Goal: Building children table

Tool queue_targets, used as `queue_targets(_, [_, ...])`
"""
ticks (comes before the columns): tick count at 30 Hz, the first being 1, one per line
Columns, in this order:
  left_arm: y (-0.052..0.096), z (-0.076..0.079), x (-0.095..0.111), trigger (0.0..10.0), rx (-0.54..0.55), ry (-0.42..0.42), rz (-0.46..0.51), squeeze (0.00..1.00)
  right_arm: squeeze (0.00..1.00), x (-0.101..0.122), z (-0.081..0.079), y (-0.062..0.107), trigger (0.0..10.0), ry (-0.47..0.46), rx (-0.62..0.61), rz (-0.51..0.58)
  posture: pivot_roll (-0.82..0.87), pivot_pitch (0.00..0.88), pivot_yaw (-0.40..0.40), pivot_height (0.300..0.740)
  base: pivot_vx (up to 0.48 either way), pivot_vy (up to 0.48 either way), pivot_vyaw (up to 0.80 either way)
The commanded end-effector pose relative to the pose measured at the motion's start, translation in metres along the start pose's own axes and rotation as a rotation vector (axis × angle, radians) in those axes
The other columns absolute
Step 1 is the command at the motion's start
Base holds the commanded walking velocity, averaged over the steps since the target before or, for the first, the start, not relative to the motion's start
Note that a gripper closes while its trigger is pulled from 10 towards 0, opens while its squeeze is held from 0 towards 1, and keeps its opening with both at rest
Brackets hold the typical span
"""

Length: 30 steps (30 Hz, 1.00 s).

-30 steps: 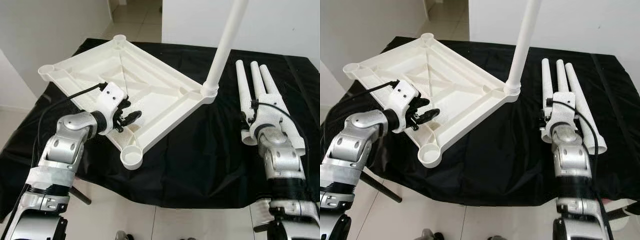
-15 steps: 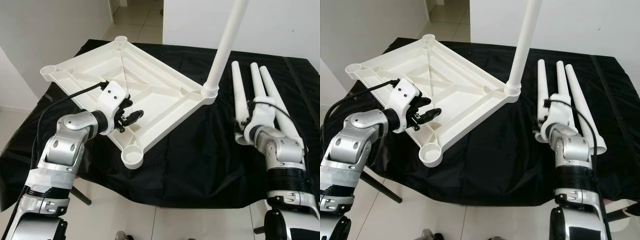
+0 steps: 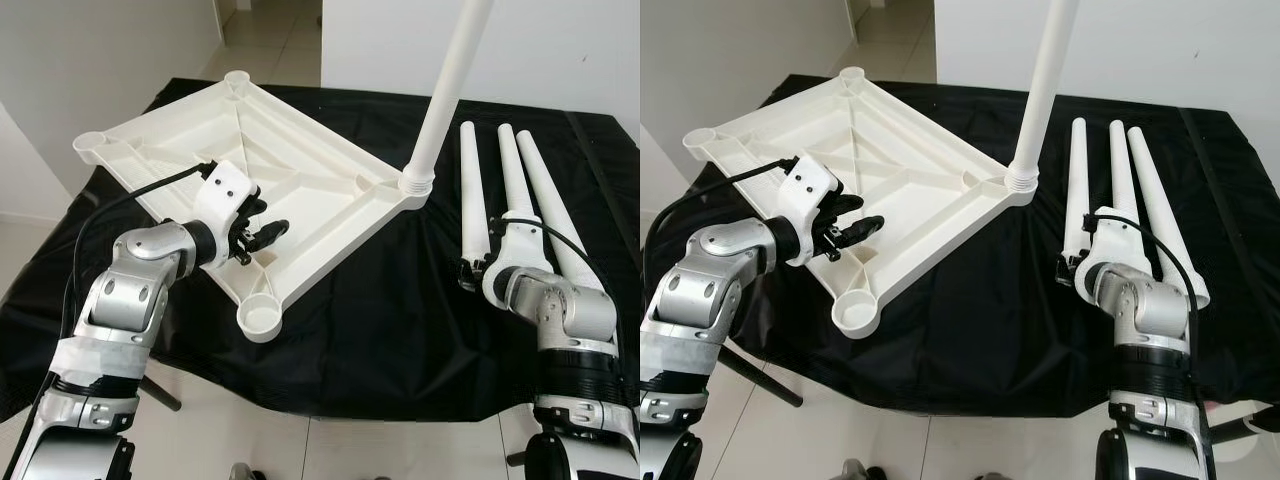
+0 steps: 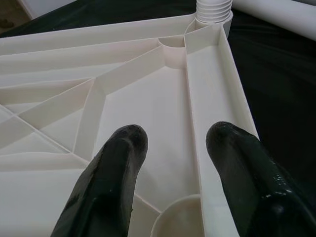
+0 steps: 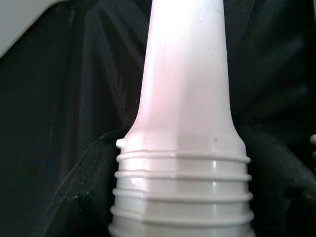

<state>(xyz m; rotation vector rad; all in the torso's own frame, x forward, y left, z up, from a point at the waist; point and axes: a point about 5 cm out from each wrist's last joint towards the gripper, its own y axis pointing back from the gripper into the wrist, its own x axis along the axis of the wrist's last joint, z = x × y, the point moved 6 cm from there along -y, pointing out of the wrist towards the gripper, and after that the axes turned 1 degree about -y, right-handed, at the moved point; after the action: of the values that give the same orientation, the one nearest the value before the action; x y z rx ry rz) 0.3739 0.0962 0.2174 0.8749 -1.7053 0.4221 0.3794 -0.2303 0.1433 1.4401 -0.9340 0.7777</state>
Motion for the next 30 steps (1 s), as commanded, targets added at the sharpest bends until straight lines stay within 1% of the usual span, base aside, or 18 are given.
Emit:
queue_targets(1, [0.0,-0.003,-0.004,10.0,0.039,0.015,-0.016,0.0,0.0,-0.018,-0.004,-0.005,0.0,0.0,-0.007,-0.019,-0.11,0.144,0.062,0.74,0.0,0.0,0.0])
queue_targets(5, [0.0,-0.003,-0.004,10.0,0.038,0.016,-0.013,0.0,0.0,-0.007,-0.007,-0.003,0.0,-0.008,0.0,0.038,-0.11,0.143,0.063,0.74,0.0,0.0,0.0])
queue_targets(6, [0.0,-0.002,-0.003,10.0,0.037,0.018,-0.011,0.0,0.0,0.012,-0.011,0.002,0.0,-0.007,0.0,0.144,-0.11,0.143,0.063,0.74,0.0,0.0,0.0])
queue_targets(7, [0.0,-0.002,-0.003,10.0,0.037,0.018,-0.011,0.0,0.0,0.012,-0.011,0.002,0.0,-0.007,0.0,0.144,-0.11,0.143,0.063,0.74,0.0,0.0,0.0])
queue_targets(8, [0.0,-0.002,-0.003,10.0,0.037,0.019,-0.01,0.0,0.0,0.039,-0.018,0.012,0.0,-0.012,0.023,0.299,-0.11,0.142,0.064,0.74,0.0,0.0,0.0])
queue_targets(11, [0.0,-0.002,-0.003,10.0,0.037,0.019,-0.01,0.0,0.0,0.039,-0.018,0.012,0.0,-0.012,0.023,0.299,-0.11,0.142,0.064,0.74,0.0,0.0,0.0])
queue_targets(12, [0.0,-0.002,-0.002,10.0,0.037,0.023,-0.007,0.0,0.0,0.057,-0.022,0.023,10.0,-0.024,0.015,0.405,-0.11,0.141,0.065,0.74,0.0,0.0,0.0])
queue_targets(15, [0.0,-0.002,-0.002,10.0,0.037,0.023,-0.007,0.0,0.0,0.057,-0.022,0.023,10.0,-0.024,0.015,0.405,-0.11,0.141,0.065,0.74,0.0,0.0,0.0])
queue_targets(16, [-0.001,-0.002,-0.001,10.0,0.037,0.028,-0.001,0.0,0.0,0.073,-0.024,0.036,10.0,-0.014,-0.008,0.517,-0.11,0.139,0.065,0.74,0.0,0.0,0.0])
queue_targets(17, [-0.001,-0.002,-0.001,10.0,0.037,0.028,-0.001,0.0,0.0,0.073,-0.024,0.036,10.0,-0.014,-0.008,0.517,-0.11,0.139,0.065,0.74,0.0,0.0,0.0])
queue_targets(18, [-0.002,-0.004,0.004,10.0,0.044,0.035,0.014,0.0,0.0,0.09,-0.028,0.053,10.0,0.027,-0.051,0.646,-0.11,0.136,0.064,0.74,0.0,0.0,0.0])
queue_targets(19, [-0.002,-0.004,0.004,10.0,0.044,0.035,0.014,0.0,0.0,0.09,-0.028,0.053,10.0,0.027,-0.051,0.646,-0.11,0.136,0.064,0.74,0.0,0.0,0.0])
queue_targets(20, [-0.005,-0.011,0.013,10.0,0.068,0.041,0.044,0.0,0.0,0.116,-0.041,0.082,10.0,0.091,-0.118,0.847,-0.11,0.131,0.065,0.74,0.0,0.0,0.0])
queue_targets(21, [-0.005,-0.011,0.013,10.0,0.068,0.041,0.044,0.0,0.0,0.116,-0.041,0.082,10.0,0.091,-0.118,0.847,-0.11,0.131,0.065,0.74,0.0,0.0,0.0])
queue_targets(25, [-0.006,-0.016,0.019,10.0,0.087,0.039,0.059,0.0,0.0,0.134,-0.058,0.106,10.0,0.167,-0.141,1.0,-0.11,0.131,0.065,0.74,0.0,0.0,0.0])
queue_targets(27, [-0.006,-0.016,0.019,10.0,0.087,0.039,0.059,0.0,0.0,0.134,-0.058,0.106,10.0,0.167,-0.141,1.0,-0.11,0.131,0.065,0.74,0.0,0.0,0.0])
queue_targets(29, [-0.007,-0.018,0.021,10.0,0.095,0.037,0.065,0.0,0.0,0.146,-0.071,0.126,10.0,0.265,-0.163,1.139,-0.11,0.124,0.067,0.74,0.0,0.0,0.0])
queue_targets(30, [-0.007,-0.018,0.021,10.0,0.095,0.037,0.065,0.0,0.0,0.146,-0.071,0.126,10.0,0.265,-0.163,1.139,-0.11,0.124,0.067,0.74,0.0,0.0,0.0])
